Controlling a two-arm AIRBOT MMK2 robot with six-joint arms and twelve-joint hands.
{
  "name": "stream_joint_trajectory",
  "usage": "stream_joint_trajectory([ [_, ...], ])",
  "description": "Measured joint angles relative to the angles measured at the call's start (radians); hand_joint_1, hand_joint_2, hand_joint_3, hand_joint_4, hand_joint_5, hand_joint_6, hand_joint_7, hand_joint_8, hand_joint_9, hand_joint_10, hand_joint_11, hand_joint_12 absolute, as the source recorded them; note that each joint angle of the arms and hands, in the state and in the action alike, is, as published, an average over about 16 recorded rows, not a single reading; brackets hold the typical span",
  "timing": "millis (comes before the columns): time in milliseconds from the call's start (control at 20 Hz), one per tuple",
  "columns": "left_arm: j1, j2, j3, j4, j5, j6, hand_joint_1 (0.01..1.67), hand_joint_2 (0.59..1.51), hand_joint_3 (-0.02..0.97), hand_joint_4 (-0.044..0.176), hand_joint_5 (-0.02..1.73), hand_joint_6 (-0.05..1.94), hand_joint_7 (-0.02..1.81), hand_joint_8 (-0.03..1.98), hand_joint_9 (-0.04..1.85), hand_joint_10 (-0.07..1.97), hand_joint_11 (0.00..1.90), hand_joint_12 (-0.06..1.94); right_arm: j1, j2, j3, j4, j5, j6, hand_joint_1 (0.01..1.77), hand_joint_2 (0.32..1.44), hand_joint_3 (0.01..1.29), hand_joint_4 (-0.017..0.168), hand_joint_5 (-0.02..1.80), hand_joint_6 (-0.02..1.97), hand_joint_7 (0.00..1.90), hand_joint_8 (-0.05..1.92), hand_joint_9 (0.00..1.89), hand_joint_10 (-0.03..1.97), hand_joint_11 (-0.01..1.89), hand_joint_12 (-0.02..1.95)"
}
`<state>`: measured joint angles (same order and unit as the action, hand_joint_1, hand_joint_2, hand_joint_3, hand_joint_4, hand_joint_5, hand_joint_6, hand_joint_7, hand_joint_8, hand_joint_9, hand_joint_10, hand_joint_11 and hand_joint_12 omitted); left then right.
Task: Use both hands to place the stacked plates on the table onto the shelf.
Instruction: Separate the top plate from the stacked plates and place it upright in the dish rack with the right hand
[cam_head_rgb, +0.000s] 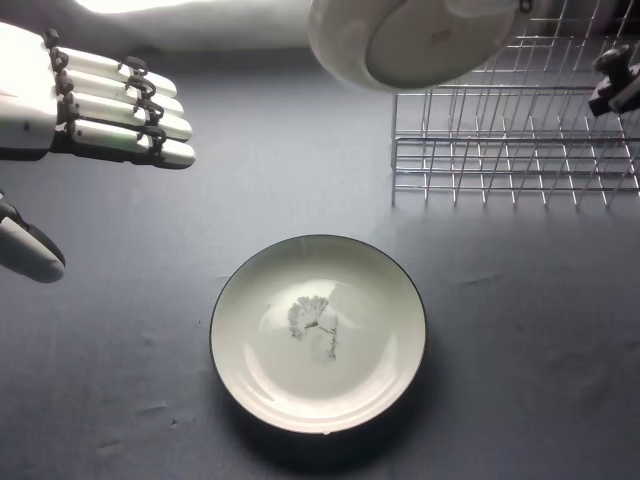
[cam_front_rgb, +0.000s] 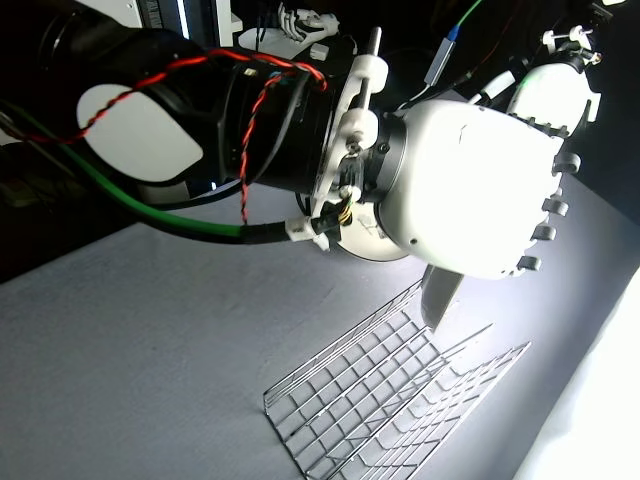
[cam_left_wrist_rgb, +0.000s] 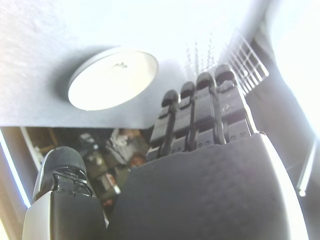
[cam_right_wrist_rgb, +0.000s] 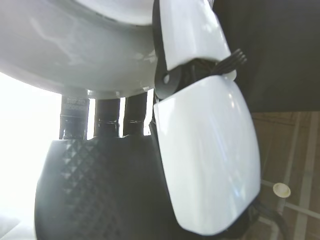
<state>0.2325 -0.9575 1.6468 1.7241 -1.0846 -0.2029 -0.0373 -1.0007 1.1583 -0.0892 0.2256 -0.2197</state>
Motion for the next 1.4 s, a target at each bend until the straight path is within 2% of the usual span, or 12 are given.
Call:
stream_joint_trajectory([
  [550, 0.0, -0.002, 0.001, 0.0, 0.001, 0.0, 0.01, 1.049, 0.022, 0.001, 0.02, 0.01, 0.02, 0.02, 0.02, 0.01, 0.02, 0.01, -0.052, 0.028, 0.063, -0.03, 0.024, -0.004, 1.43, 0.98, 0.01, -0.008, 0.87, 1.03, 0.96, 0.94, 1.0, 1.11, 0.95, 1.27],
  [1400, -0.004, -0.005, -0.002, 0.0, 0.002, 0.0, 0.01, 1.049, 0.022, 0.001, 0.02, 0.02, 0.02, 0.02, 0.02, 0.01, 0.02, 0.01, -0.238, 0.037, 0.156, -0.065, 0.118, 0.002, 1.38, 0.98, 0.01, -0.008, 0.87, 1.04, 0.97, 0.93, 1.0, 1.12, 0.95, 1.29],
])
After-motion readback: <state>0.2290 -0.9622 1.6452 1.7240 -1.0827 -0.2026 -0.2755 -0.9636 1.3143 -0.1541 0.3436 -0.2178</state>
